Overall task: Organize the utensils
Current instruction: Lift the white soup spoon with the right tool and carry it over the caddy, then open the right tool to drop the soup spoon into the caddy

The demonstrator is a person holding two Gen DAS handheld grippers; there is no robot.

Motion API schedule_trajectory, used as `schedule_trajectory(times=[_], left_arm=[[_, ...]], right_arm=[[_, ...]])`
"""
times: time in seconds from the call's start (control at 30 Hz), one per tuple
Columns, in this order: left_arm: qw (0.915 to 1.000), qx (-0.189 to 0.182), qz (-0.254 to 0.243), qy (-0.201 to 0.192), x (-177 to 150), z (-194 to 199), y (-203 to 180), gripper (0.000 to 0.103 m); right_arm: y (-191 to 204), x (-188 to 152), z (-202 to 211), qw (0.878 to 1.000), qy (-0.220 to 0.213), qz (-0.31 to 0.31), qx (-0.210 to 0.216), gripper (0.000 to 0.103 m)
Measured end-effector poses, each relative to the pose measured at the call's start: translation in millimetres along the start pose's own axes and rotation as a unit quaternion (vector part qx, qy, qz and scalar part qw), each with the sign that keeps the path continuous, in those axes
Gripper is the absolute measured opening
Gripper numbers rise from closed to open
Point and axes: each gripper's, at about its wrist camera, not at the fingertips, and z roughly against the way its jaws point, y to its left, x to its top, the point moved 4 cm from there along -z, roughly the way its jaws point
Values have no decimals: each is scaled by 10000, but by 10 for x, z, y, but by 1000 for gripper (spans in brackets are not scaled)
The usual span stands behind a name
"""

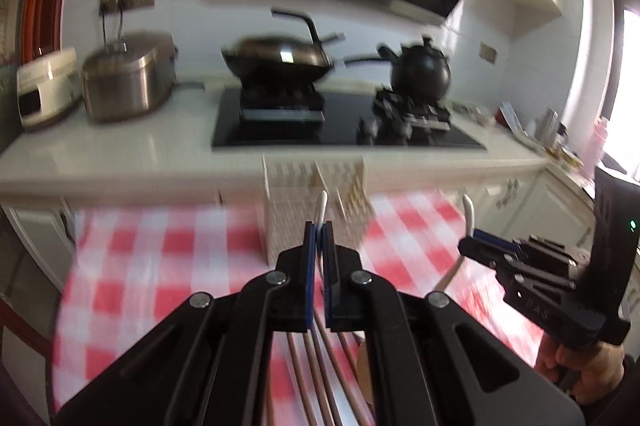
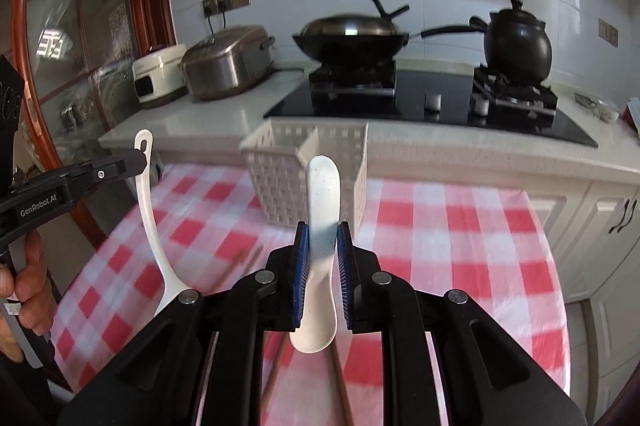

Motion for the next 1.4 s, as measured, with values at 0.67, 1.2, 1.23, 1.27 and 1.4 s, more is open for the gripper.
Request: schedule_trajectory(times=[0.67, 1.2, 1.23, 1.27, 1.4], left_arm=[[9890, 1148, -142, -923, 1275, -1311, 291, 3], [9971, 743, 79, -151, 601, -1869, 331, 35], [9971, 735, 109, -186, 589, -1812, 345, 35], [9972, 704, 135, -227, 582, -1754, 354, 36], [9958, 696, 366, -476, 496, -1384, 412, 56]], right_arm=[[-174, 1225, -1163, 9984, -545, -48, -129, 15], [-331, 626, -1645, 9993, -303, -107, -195, 74], [-346, 609, -1614, 9991, -351, -102, -210, 75], [-359, 586, -1563, 9989, -395, -77, -240, 75], [-456, 510, -1299, 9973, -585, -164, -409, 83]])
